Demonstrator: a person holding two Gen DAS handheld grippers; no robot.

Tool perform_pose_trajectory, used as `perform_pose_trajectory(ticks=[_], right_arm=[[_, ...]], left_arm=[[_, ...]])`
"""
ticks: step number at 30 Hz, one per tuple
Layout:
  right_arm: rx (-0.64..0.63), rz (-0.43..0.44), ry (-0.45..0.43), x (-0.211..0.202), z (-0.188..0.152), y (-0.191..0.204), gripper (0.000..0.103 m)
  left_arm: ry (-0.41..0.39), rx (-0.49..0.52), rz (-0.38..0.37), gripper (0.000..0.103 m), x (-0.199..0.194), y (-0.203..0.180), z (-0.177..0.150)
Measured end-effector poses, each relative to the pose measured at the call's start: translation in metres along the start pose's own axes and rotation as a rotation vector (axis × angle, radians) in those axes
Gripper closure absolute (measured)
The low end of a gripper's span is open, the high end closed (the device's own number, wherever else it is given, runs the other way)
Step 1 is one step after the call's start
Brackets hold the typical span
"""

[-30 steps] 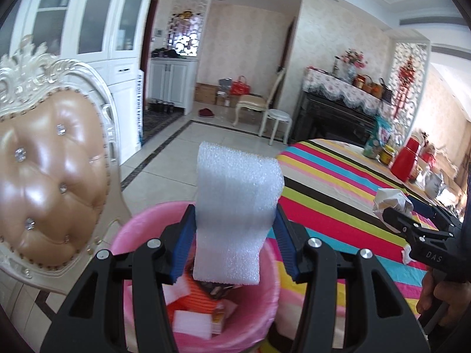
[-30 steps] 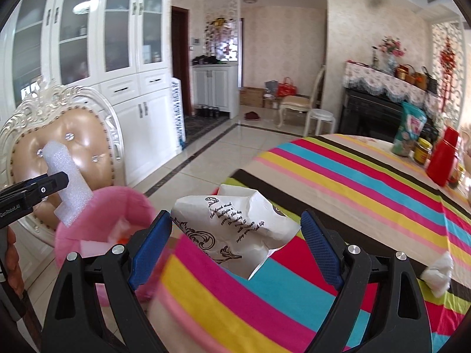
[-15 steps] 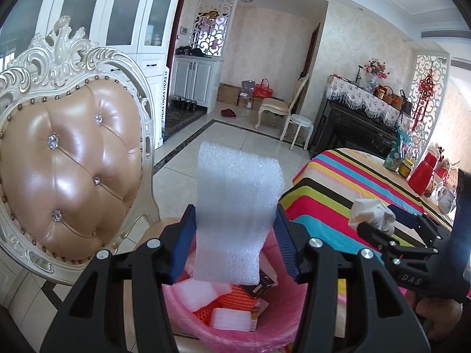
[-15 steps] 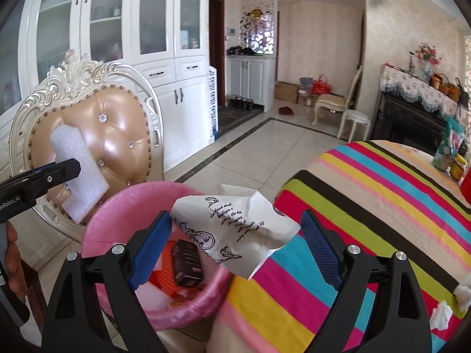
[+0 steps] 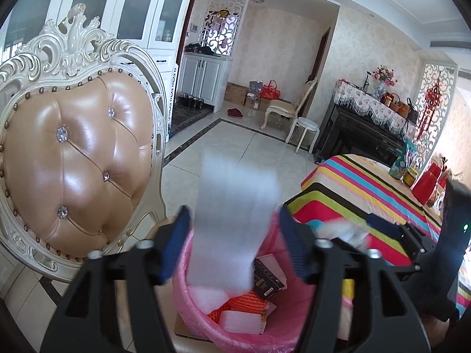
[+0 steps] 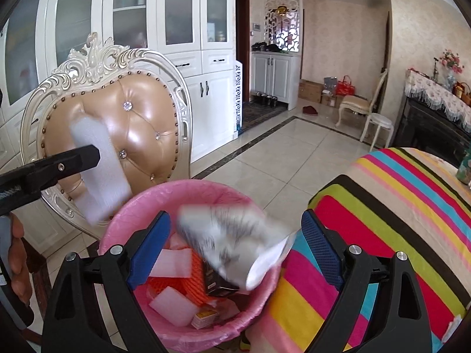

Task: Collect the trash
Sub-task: 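Open both tools to drop the foam block and paper bag into the bin, then move both open tools back over the table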

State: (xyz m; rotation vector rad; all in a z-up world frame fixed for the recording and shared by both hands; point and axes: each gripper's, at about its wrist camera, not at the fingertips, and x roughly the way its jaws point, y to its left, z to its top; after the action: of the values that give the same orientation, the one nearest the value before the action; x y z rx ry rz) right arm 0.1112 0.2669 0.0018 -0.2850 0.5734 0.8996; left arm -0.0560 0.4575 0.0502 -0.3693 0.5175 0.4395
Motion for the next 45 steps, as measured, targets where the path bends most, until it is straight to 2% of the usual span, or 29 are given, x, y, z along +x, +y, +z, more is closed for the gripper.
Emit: perform_pose_trajectory(ticks=[3, 10, 16, 23, 35, 45], right_arm=[[-0.007, 0.02, 0.023, 0.006, -0.001, 0.003, 0.018], [0.034, -0.007, 0.01, -0.002, -0.005, -0.013, 0.018], [0.06, -0.059, 0.002, -0.015, -0.013, -0.04, 0.018], [0.098, -0.127, -0.009, -0.039, -0.027, -0.083, 0.018], [0.169, -0.279, -0.037, -0.096, -0.061, -0.168, 0.018], [0.246, -0.404, -0.035, -0.144, -0.102, -0.244, 0.018]], left_arm=[[-0.002, -0.005, -0.002, 0.035, 0.0, -0.001, 0.0], [-0.003, -0.007, -0.004, 0.035, -0.001, -0.004, -0.002], [0.001, -0.002, -0.017, 0.035, 0.003, -0.011, -0.005], [0.005, 0.017, -0.058, 0.035, 0.009, -0.037, -0.008], [0.043, 0.088, -0.173, 0.035, 0.03, -0.122, -0.026], [0.081, 0.168, -0.269, 0.035, 0.046, -0.21, -0.045]])
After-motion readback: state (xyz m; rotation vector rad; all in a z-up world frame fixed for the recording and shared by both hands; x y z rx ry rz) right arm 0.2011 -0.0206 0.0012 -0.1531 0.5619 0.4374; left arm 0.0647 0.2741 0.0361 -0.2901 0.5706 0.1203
